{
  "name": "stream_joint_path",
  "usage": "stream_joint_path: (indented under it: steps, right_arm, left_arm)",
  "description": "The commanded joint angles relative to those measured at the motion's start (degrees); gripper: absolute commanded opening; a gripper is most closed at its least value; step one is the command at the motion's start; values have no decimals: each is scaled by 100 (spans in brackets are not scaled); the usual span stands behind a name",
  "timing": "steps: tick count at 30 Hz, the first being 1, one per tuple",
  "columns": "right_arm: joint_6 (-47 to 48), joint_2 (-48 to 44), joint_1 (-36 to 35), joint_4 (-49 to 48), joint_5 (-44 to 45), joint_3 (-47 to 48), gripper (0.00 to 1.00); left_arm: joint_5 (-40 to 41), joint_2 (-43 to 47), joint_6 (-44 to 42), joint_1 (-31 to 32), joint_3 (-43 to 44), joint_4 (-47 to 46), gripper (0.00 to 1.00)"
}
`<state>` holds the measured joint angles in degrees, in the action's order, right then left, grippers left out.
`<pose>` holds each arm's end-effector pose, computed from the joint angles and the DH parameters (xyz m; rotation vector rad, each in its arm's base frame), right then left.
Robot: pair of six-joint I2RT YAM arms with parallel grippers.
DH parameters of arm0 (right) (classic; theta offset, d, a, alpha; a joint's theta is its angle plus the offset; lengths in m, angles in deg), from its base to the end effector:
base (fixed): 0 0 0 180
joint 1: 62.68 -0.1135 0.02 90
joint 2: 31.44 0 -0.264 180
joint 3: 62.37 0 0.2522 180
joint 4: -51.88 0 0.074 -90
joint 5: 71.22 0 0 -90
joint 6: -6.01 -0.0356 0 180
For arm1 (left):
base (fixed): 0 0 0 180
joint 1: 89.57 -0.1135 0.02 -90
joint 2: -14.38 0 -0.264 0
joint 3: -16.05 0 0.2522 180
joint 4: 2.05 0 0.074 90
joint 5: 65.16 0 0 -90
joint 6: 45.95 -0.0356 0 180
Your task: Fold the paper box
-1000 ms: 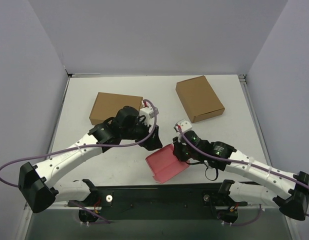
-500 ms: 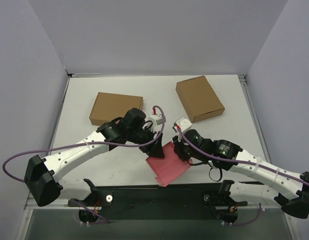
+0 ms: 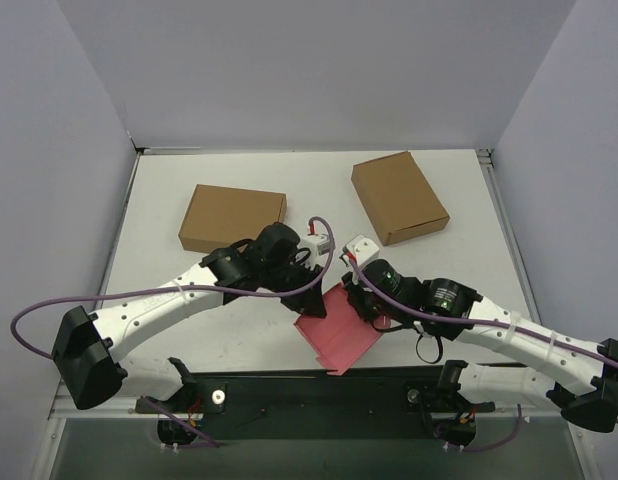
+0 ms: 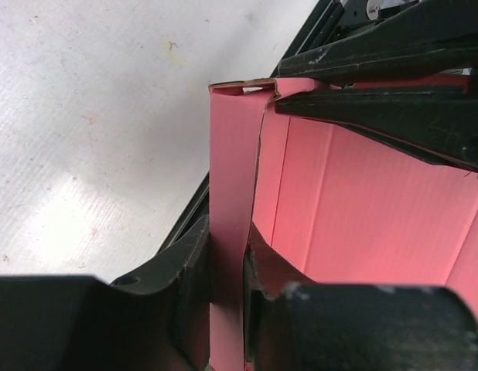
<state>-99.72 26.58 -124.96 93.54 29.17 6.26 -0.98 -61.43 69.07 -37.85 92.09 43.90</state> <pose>0.1087 0.1931 0.3276 -0.7525 2.0307 0.6166 0.1622 -0.2306 0.2945 0.8299 2.4548 -1.1153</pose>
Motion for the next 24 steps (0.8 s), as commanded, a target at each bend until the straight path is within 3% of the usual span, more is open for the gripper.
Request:
stream_joint_path:
  steps: [1,13,24]
  right_arm:
    - [17,104,-73,66,358,199,0]
    - [-361,675,-320,541,1605,507,0]
    - [-650,1439,-372,866,1588,560,0]
  left_arm:
    - [-72,75,293,13,-5,-371,22]
    - [297,5,750,22,30,-388,7]
    - [332,-13,698,13,126,-529,6]
